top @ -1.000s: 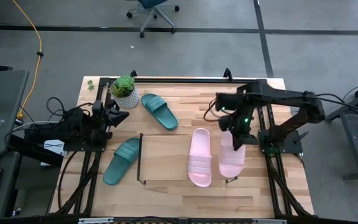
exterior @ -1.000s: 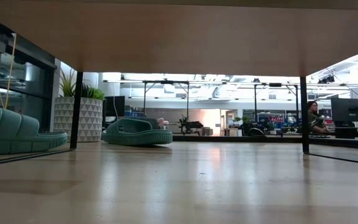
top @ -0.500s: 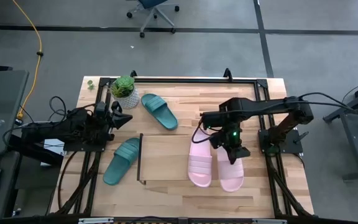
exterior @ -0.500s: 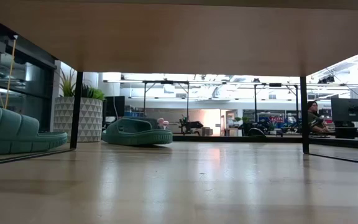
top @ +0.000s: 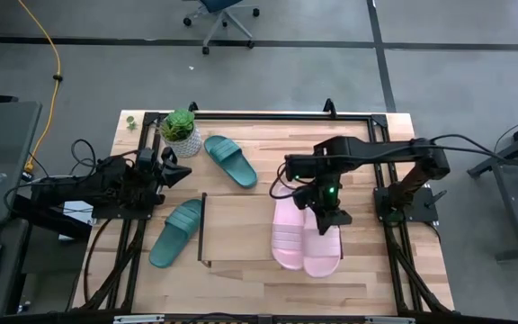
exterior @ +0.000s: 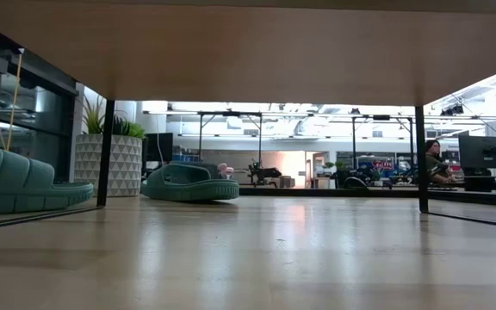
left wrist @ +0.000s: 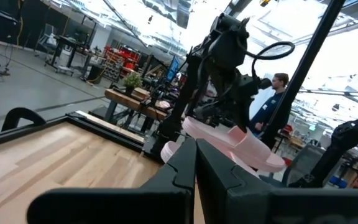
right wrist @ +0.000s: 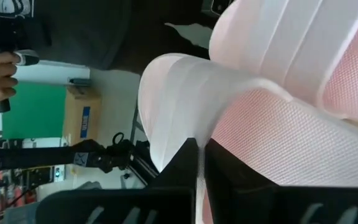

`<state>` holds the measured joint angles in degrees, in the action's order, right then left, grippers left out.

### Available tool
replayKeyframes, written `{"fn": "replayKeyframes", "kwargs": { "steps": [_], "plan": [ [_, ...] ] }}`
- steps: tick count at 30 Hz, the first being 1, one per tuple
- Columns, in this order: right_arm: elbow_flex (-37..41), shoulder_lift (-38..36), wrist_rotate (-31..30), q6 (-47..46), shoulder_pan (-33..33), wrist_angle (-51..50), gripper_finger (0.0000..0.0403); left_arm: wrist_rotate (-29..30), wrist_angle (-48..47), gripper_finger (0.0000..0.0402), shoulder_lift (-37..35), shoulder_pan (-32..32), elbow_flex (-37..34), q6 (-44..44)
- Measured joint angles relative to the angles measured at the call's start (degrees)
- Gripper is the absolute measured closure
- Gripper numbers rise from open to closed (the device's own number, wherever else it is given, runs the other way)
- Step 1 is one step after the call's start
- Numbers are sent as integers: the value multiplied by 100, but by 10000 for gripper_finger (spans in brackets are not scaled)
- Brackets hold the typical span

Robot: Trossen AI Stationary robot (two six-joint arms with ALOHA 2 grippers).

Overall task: Pick and place slides into the shelf
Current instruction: Put the pink slide on the shelf

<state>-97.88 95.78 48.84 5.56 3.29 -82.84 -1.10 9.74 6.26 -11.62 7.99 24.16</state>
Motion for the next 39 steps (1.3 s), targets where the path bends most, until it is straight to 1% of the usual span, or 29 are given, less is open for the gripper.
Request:
{"fn": "replayKeyframes", "kwargs": {
  "steps": [5,12,15,18,21,24,28,35,39],
  "plan": [
    [-1,58,-509,204,2,-552,403,-1,2,401,0,0,0,5],
    [-1,67,-780,185,-6,-478,403,-3,0,401,0,1,0,3],
    [-1,67,-830,192,-32,-480,403,-105,-2,401,0,2,0,1],
    [-1,85,-829,203,-31,-389,403,-419,-2,401,0,0,0,73],
    [-1,117,-808,197,-31,-364,403,-906,-50,401,0,1,0,461],
    [-2,138,-794,196,-31,-344,403,-1304,-324,401,14,2,0,789],
    [-1,139,-791,194,-31,-289,403,-1377,-771,401,167,2,-2,823],
    [-1,139,-792,179,-40,-268,403,-1870,-612,401,633,3,-2,639],
    [-1,139,-793,177,-44,-261,403,-2027,-631,401,849,4,-2,567]
  ]
}}
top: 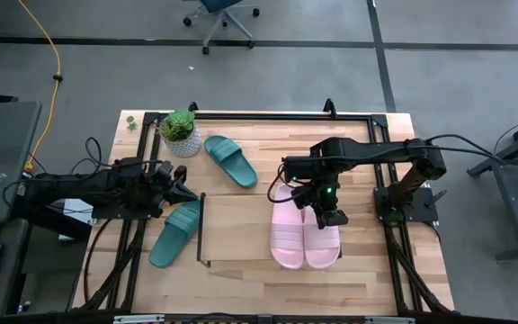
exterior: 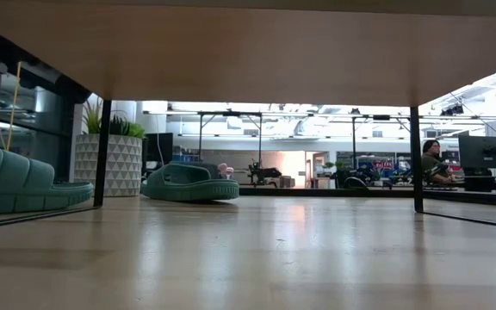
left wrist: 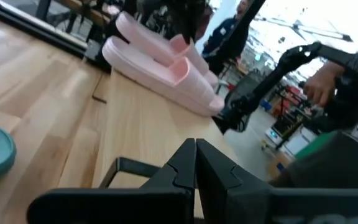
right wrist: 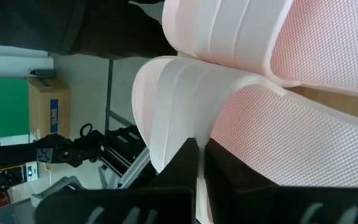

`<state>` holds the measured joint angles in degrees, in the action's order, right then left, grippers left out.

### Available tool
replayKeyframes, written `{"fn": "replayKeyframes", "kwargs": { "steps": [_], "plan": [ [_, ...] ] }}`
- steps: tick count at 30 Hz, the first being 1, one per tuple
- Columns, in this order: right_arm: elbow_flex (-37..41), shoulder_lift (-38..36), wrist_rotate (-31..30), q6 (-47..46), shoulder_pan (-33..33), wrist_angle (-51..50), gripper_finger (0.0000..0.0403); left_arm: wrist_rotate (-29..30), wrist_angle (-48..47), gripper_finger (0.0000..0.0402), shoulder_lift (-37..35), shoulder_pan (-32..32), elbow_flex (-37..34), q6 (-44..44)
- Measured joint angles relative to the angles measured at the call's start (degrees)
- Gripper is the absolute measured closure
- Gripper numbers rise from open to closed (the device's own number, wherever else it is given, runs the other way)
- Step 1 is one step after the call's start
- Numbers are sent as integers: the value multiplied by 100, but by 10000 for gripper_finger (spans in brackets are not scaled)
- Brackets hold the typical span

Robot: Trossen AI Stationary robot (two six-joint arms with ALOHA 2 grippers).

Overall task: Pick and place slides into the shelf
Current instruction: Put the pink slide on the shelf

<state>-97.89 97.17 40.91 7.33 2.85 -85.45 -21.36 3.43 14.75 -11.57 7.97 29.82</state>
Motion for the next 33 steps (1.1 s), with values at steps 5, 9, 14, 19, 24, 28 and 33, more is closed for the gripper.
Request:
{"fn": "replayKeyframes", "kwargs": {
  "steps": [5,9,14,19,24,28,33],
  "plan": [
    [0,0,2,-26,-69,3,403,-252,-7,401,247,-4,0,-2],
    [0,0,2,-13,-105,22,403,-268,-6,401,332,-2,0,-79],
    [0,0,2,25,-108,29,403,-335,-25,401,451,-2,0,-105],
    [0,0,2,58,-109,68,403,-373,17,401,689,-2,12,-107],
    [0,0,-22,148,-112,288,403,-459,194,401,936,-4,22,-114],
    [0,2,-22,156,-114,312,403,-461,364,401,1000,-4,9,-111],
    [2,2,-13,169,-140,141,403,-461,373,401,1000,-4,7,-109]
  ]
}}
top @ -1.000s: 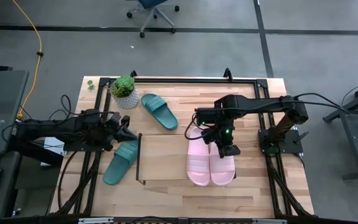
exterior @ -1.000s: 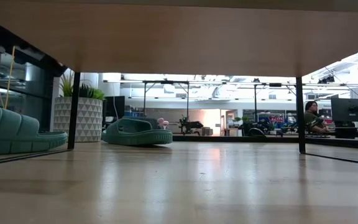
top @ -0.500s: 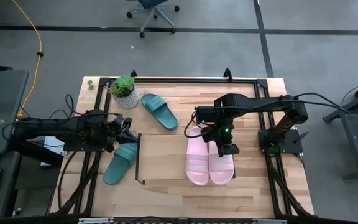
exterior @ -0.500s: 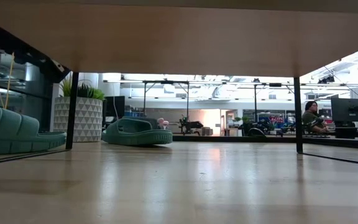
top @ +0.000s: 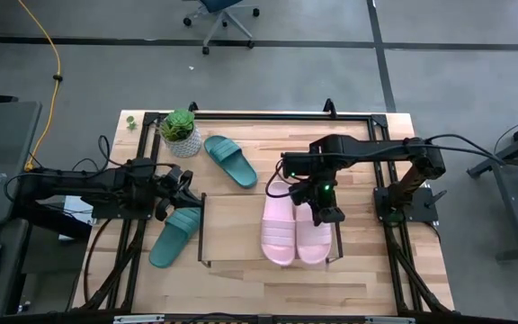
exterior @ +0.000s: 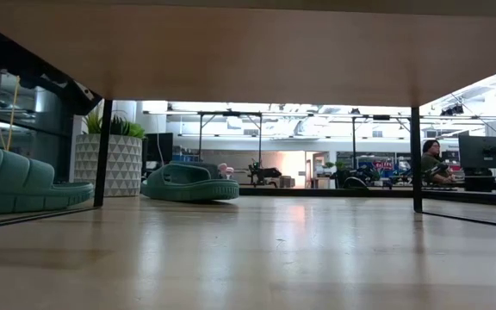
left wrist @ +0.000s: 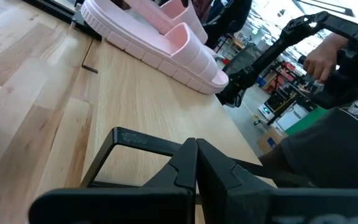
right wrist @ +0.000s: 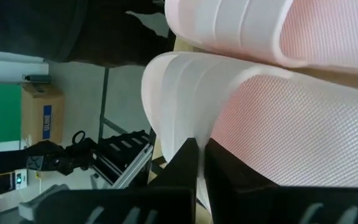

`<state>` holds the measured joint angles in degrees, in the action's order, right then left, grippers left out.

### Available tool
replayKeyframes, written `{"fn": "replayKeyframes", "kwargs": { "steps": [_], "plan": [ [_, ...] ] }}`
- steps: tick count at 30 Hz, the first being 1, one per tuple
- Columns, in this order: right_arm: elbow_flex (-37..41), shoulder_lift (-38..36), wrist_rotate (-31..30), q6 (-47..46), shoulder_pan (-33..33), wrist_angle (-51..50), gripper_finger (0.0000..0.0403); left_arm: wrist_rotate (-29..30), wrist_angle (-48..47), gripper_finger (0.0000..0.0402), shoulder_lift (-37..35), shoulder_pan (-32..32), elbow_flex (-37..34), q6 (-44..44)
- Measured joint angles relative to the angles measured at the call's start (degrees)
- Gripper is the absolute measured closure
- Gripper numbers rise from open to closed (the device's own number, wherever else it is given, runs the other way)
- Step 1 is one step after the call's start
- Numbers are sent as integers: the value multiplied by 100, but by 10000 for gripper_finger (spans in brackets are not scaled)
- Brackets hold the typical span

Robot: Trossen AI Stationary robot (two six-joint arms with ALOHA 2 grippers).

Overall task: Pick and place slides into the shelf
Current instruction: Put the pink slide on the shelf

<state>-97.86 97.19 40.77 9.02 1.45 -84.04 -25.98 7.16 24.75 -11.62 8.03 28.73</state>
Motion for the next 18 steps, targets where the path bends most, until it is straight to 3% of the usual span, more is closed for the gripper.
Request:
{"fn": "replayKeyframes", "kwargs": {
  "steps": [18],
  "plan": [
    [567,5,321,25,1,-132,403,4,24,401,0,0,-4,4]
  ]
}}
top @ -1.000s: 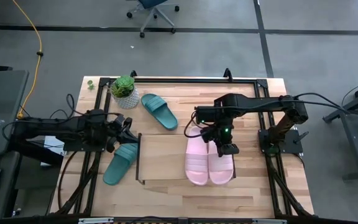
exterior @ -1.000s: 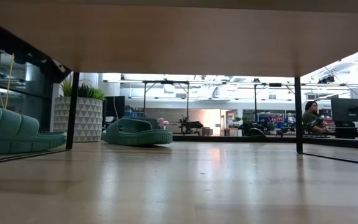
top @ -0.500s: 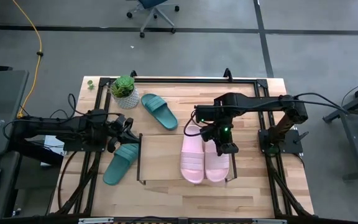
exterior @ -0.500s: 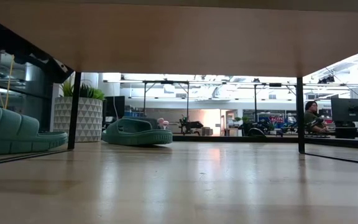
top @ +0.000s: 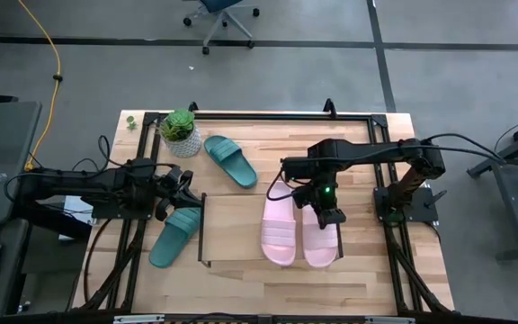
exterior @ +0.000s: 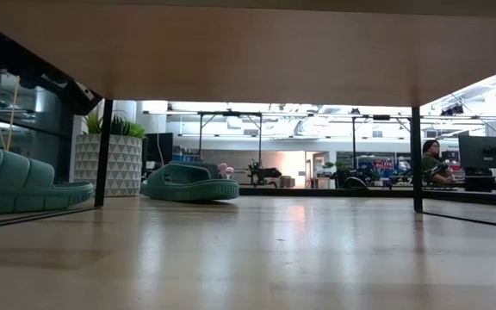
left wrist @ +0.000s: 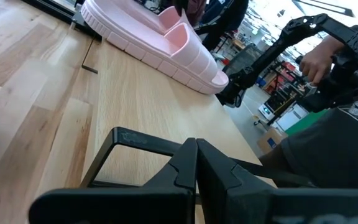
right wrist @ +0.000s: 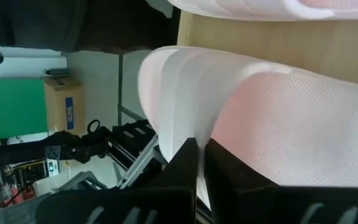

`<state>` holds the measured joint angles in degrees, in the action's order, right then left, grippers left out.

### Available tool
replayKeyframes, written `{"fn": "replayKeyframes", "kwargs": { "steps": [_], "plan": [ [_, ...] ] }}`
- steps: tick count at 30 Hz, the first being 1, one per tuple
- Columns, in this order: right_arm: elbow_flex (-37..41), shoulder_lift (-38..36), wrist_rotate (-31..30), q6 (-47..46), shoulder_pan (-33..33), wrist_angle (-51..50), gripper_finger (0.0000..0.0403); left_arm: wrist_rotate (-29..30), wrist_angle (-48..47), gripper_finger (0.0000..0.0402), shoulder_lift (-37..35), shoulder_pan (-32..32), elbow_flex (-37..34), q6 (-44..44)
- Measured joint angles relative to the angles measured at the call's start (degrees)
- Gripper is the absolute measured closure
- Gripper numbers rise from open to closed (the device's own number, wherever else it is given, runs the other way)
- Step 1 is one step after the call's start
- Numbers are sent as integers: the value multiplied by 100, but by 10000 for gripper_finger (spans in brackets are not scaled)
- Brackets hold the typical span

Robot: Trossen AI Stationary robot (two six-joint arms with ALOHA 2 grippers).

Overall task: Pick and place slides into the shelf
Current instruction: Put the pink slide on the shelf

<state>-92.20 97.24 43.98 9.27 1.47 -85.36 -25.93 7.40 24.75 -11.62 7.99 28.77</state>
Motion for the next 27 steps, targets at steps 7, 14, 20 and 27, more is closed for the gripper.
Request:
{"fn": "replayKeyframes", "kwargs": {
  "steps": [7,14,20,27],
  "plan": [
    [1,-1,-32,-87,1,-9,402,-2,0,401,0,0,0,1],
    [1,-1,-32,-133,1,-11,383,-6,0,401,0,0,0,2],
    [3,-1,-43,-135,-1,-22,360,-35,0,401,0,0,-2,7],
    [2,-5,-93,-194,-45,-65,325,-39,2,401,0,0,-2,4]
  ]
}}
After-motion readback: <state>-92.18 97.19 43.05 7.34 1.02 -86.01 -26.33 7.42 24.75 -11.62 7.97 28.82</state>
